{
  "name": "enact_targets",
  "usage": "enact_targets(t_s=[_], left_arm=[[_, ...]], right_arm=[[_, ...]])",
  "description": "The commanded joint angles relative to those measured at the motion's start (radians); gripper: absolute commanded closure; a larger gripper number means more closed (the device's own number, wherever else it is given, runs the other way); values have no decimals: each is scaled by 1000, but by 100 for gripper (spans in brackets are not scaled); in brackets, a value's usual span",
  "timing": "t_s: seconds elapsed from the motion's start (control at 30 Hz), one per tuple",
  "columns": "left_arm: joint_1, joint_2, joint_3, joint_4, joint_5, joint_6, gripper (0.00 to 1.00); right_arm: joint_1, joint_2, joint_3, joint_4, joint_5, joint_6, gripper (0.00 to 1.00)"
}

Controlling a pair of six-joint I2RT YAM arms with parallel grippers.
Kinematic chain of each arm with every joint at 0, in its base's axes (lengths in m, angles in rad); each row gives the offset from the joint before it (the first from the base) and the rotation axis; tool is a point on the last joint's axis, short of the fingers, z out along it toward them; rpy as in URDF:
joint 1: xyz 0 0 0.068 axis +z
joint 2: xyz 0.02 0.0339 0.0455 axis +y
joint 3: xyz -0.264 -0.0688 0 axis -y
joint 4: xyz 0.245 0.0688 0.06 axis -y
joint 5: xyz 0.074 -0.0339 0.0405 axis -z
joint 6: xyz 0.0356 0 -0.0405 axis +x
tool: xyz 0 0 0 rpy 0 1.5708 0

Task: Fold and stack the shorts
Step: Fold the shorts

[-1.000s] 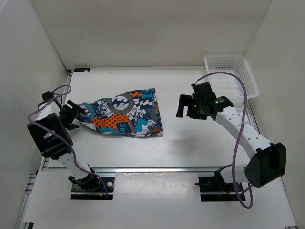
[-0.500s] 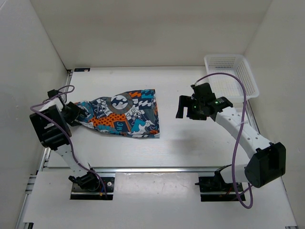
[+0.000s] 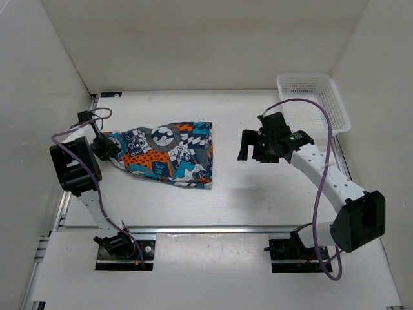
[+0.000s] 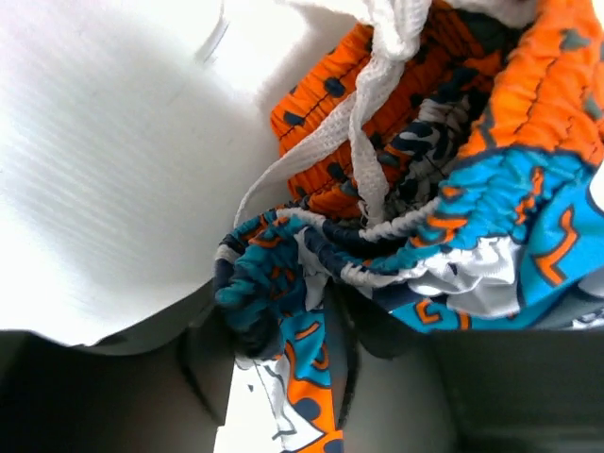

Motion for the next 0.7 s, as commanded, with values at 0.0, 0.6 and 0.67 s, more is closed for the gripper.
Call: enact_targets(t_s=[0.0, 0.6, 0.67], left_arm=[[-16, 54, 20, 18, -98, -5, 54], [-170, -291, 191, -250, -439, 70, 90], [-230, -322, 230, -287, -486, 79, 90]], right_arm=[[-5, 5, -4, 7, -16, -14, 0], [-5, 23, 5, 16, -35, -14, 0], [-5, 23, 5, 16, -35, -14, 0]])
